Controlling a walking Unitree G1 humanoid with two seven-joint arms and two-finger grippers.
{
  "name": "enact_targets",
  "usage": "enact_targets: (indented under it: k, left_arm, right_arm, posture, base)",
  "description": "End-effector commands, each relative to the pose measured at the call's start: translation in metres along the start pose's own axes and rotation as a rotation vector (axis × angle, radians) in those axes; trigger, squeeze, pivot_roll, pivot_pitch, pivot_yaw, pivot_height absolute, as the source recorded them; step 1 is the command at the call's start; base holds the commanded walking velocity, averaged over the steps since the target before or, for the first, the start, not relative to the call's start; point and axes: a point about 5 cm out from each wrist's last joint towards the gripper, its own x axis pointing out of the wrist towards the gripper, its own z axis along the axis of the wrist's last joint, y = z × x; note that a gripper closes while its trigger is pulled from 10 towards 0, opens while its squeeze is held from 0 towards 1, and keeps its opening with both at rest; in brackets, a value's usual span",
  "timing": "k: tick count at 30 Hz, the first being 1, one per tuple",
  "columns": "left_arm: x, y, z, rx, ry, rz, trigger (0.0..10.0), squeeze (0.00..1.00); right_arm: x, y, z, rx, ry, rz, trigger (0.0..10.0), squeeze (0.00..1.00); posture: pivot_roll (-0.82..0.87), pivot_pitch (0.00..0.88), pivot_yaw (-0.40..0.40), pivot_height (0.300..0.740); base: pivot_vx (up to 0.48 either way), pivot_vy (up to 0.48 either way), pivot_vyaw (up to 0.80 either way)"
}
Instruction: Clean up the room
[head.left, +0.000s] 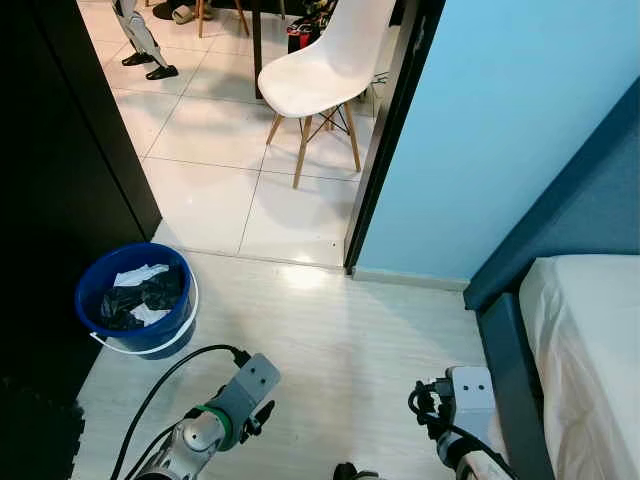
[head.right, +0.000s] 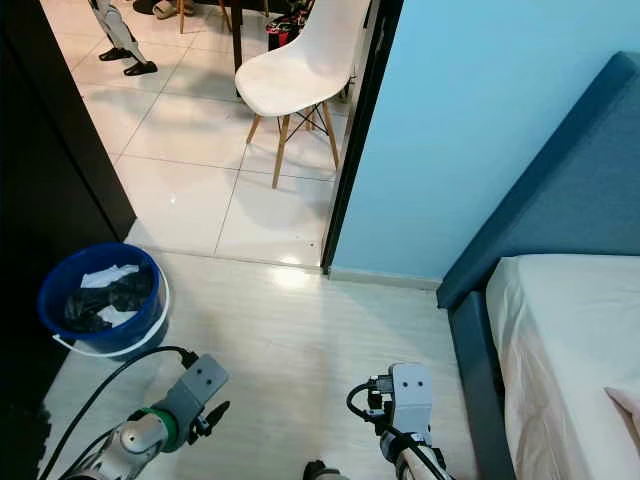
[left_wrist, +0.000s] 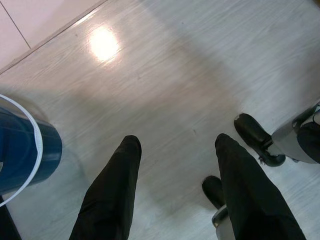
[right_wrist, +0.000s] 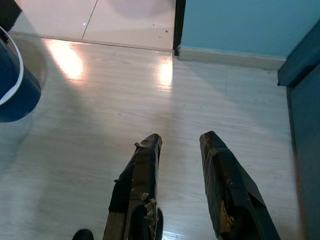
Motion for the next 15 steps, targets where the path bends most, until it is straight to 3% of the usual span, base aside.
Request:
enact_targets:
  k: [1, 15]
  left_arm:
    - [-0.0023, -0.0039, -0.0095, -0.014, 0.039, -0.017, 10.0, 0.0]
    - [-0.0023, -0.0039, -0.0093, -0.014, 0.039, -0.017, 10.0, 0.0]
  right_arm:
    - [-0.0043, -0.003, -0.0078, 0.026, 0.034, -0.018, 10.0, 0.0]
    - [-0.0043, -0.0033, -0.0078, 0.031, 0.034, -0.019, 10.0, 0.0]
  posture:
    - [-0.04, 0.129, 0.017, 0.722]
    - [-0.04, 0.132, 0.019, 0.722]
  base:
    - [0.0, 0.0, 0.0]
    - [0.0, 0.0, 0.0]
